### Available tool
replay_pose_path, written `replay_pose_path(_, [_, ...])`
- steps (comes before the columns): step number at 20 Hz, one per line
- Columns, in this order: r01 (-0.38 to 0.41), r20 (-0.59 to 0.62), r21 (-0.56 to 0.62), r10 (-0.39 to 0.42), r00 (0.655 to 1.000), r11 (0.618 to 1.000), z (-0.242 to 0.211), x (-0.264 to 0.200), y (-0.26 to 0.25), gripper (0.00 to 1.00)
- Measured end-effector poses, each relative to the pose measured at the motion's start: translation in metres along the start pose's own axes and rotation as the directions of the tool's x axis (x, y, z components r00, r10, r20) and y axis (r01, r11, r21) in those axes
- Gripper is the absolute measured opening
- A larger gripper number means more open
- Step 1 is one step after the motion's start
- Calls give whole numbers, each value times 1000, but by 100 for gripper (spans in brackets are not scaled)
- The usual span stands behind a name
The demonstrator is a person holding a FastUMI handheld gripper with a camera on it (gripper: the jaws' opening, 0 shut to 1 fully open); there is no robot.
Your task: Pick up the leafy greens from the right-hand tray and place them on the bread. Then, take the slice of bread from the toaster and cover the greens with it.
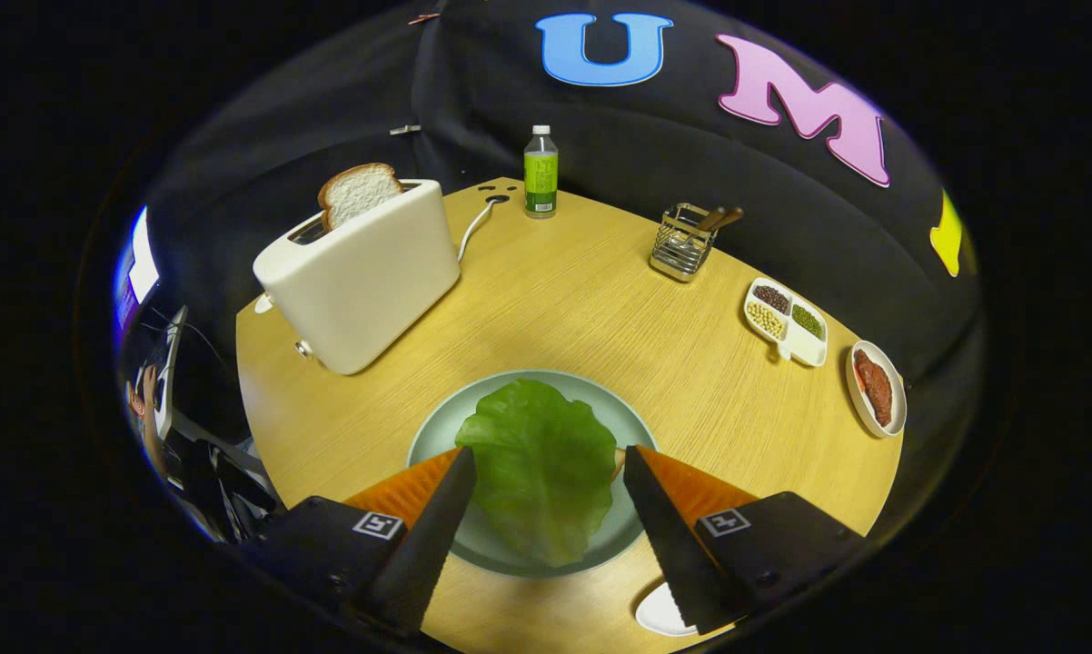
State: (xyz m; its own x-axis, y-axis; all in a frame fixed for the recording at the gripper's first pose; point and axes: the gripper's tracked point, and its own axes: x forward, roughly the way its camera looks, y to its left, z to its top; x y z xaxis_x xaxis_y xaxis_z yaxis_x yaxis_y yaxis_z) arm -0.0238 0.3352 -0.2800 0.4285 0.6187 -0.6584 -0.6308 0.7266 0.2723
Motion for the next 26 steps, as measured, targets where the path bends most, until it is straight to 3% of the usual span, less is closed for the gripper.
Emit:
replay_pose_path(7, [-54,88,25,51,995,998,29,-26,14,98])
replay_pose_path(17, [-136,310,-4,130,942,991,158,-85,78,99])
replay_pose_path(23, [-176,344,12,161,925,984,218,-71,142,99])
replay_pose_path(26, [-158,334,32,138,932,987,231,-44,166,99])
